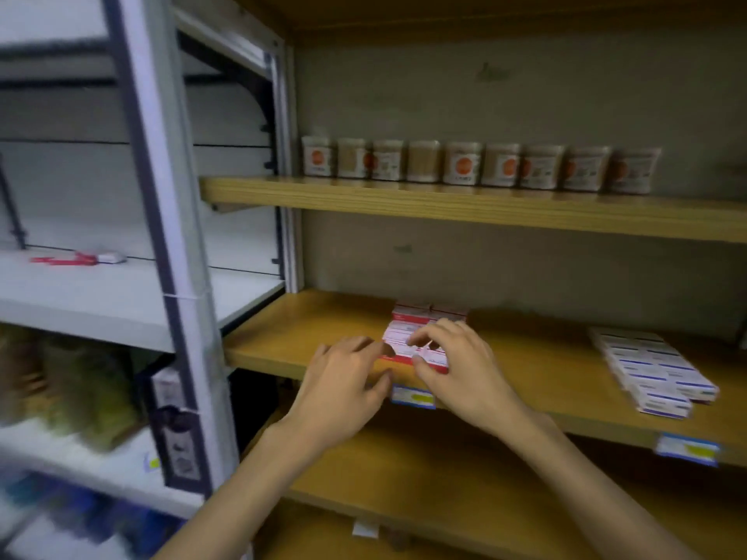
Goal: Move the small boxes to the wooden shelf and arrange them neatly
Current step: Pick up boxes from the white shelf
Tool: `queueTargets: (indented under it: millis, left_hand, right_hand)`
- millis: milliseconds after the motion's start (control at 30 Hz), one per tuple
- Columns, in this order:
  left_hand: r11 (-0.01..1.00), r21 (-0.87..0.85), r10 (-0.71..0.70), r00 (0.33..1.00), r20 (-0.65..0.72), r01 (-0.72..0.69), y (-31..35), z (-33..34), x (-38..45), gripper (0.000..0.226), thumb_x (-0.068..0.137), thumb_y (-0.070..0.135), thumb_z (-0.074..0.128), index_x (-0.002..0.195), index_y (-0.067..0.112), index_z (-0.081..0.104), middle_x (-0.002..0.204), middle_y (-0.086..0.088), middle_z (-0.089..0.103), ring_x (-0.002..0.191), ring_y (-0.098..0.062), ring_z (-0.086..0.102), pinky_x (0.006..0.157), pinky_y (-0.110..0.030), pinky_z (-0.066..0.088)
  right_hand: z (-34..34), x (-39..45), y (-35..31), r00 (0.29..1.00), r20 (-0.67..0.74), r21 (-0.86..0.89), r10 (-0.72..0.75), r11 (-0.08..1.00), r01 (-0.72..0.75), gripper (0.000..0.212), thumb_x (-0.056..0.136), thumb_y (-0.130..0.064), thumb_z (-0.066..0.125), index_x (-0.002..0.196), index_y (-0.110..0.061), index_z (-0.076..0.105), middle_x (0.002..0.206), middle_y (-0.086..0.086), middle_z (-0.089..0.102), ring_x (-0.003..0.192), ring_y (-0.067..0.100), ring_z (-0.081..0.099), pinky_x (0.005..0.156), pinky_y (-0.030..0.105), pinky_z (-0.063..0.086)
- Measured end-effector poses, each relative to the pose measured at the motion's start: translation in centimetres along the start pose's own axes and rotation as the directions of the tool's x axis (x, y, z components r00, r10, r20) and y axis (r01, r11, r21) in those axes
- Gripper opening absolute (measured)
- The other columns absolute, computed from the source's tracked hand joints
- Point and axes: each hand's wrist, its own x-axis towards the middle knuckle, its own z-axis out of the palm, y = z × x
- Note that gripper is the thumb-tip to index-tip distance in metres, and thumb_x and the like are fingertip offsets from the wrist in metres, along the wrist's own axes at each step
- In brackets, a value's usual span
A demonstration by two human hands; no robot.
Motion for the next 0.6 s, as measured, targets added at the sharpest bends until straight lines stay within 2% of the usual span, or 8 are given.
queueTargets:
  millis: [167, 333, 467, 600]
  left_hand:
    - [0.997, -0.014, -0.074, 0.997, -0.040, 0.073, -10.4, -4.6, -4.5, 0.030, 0.097, 0.046, 0.046, 0.123, 0.038, 0.057, 0.116, 0.017, 0.060, 0.112, -0.010, 0.055, 0.092, -0.036, 0.043]
    - [0.992, -0.069, -0.116, 0.988, -0.099, 0.110, -21.0, -9.4, -8.6, 0.026, 0.095, 0.042, 0.049, 0.116, 0.032, 0.062, 0.103, 0.014, 0.062, 0.094, -0.011, 0.060, 0.083, -0.037, 0.050]
    - [0.990, -0.035, -0.140, 0.984, -0.111, 0.137, -28.5, -12.8, -10.8, 0.032, 0.094, 0.045, 0.046, 0.119, 0.032, 0.063, 0.111, 0.014, 0.065, 0.102, -0.011, 0.061, 0.087, -0.037, 0.049]
    - [0.984, 0.040, -0.171, 0.982, -0.075, 0.174, -35.8, -15.0, -11.5, 0.035, 0.095, 0.049, 0.045, 0.124, 0.034, 0.060, 0.117, 0.013, 0.063, 0.109, -0.014, 0.059, 0.088, -0.039, 0.048]
  right_hand:
    - [6.7, 3.9, -9.8, 0.996, 0.043, 0.078, -0.081, 0.994, 0.077, 0.015, 0.095, -0.033, 0.060, 0.110, -0.035, 0.061, 0.105, -0.020, 0.054, 0.102, 0.001, 0.049, 0.083, 0.020, 0.043]
    - [13.8, 7.5, -19.6, 0.984, 0.062, 0.097, -0.167, 0.982, 0.160, 0.015, 0.095, -0.028, 0.059, 0.109, -0.031, 0.061, 0.103, -0.018, 0.053, 0.099, 0.001, 0.048, 0.080, 0.017, 0.039]
    - [18.9, 10.8, -25.9, 0.976, 0.073, 0.143, -0.207, 0.970, 0.195, 0.017, 0.094, -0.026, 0.059, 0.110, -0.026, 0.063, 0.101, -0.014, 0.055, 0.099, 0.005, 0.052, 0.085, 0.023, 0.044]
    - [23.2, 14.7, -30.3, 0.965, 0.106, 0.137, -0.240, 0.965, 0.225, 0.019, 0.095, -0.031, 0.056, 0.113, -0.028, 0.062, 0.106, -0.012, 0.058, 0.102, 0.008, 0.053, 0.088, 0.031, 0.048]
